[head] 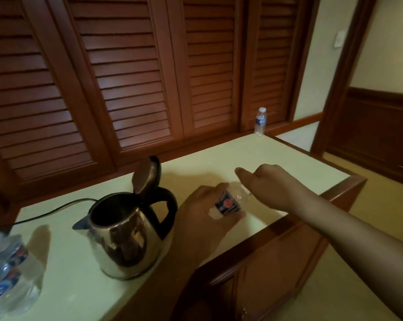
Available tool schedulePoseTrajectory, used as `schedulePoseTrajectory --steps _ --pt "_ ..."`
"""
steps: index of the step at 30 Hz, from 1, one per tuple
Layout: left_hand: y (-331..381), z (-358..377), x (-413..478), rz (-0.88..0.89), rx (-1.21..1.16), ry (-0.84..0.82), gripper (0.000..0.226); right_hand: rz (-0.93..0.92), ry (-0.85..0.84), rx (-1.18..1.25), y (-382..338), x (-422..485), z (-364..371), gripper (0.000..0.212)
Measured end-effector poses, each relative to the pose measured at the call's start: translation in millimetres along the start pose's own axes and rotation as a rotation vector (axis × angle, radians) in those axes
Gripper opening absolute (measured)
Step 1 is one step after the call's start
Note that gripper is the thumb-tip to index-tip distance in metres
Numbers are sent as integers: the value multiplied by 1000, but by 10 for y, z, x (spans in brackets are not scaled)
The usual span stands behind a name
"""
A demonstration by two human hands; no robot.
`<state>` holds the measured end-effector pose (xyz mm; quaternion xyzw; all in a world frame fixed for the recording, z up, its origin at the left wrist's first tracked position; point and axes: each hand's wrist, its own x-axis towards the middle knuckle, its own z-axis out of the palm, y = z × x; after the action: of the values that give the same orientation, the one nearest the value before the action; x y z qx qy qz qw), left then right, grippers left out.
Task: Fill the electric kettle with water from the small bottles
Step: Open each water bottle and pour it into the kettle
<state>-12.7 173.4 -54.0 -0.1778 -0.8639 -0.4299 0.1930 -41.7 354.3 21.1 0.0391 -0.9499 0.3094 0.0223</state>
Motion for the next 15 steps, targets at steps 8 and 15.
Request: schedulePoseTrajectory --steps 8,15 --pt "-151 901 819 -143 29 -115 69 -91 309 -52 663 781 -100 71" --pt "-500 1424 1713 -289 -142 -84 46 24 233 -113 1577 1677 52 63"
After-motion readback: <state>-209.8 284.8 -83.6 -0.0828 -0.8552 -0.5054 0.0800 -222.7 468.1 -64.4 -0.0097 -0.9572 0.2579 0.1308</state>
